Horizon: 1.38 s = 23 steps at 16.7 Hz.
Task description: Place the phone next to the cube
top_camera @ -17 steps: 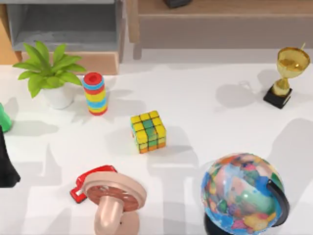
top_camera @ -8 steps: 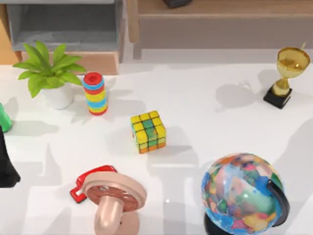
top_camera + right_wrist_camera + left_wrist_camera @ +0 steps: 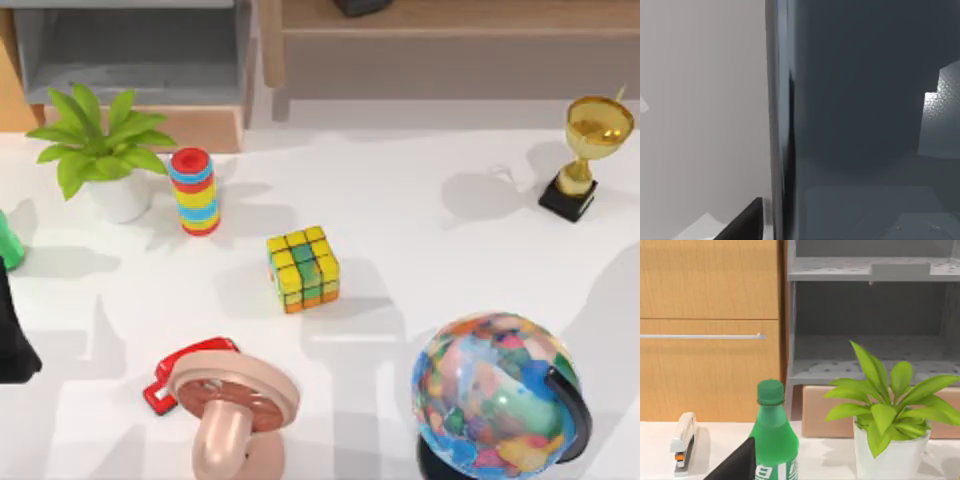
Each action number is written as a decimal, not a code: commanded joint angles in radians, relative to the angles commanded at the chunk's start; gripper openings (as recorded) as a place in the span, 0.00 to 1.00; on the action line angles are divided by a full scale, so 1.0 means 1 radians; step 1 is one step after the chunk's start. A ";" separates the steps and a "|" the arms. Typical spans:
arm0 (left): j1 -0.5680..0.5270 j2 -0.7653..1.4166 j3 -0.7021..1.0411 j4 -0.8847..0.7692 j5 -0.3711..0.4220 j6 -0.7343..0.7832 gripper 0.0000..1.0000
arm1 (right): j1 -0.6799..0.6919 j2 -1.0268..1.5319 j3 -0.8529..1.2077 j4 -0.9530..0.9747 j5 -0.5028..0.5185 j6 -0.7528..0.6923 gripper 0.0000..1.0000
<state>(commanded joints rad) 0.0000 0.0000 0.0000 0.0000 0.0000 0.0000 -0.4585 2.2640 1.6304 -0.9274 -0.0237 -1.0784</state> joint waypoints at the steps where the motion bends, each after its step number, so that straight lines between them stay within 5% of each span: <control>1: 0.000 0.000 0.000 0.000 0.000 0.000 1.00 | 0.000 0.000 0.000 0.000 0.000 0.000 0.55; 8: 0.000 0.000 0.000 0.000 0.000 0.000 1.00 | 0.000 0.000 0.000 0.000 0.000 0.000 0.02; 23: 0.000 0.000 0.000 0.000 0.000 0.000 1.00 | 0.002 -0.044 0.040 -0.077 -0.004 0.005 0.00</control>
<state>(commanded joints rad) 0.0000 0.0000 0.0000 0.0000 0.0000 0.0000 -0.4566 2.2197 1.6702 -1.0045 -0.0279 -1.0737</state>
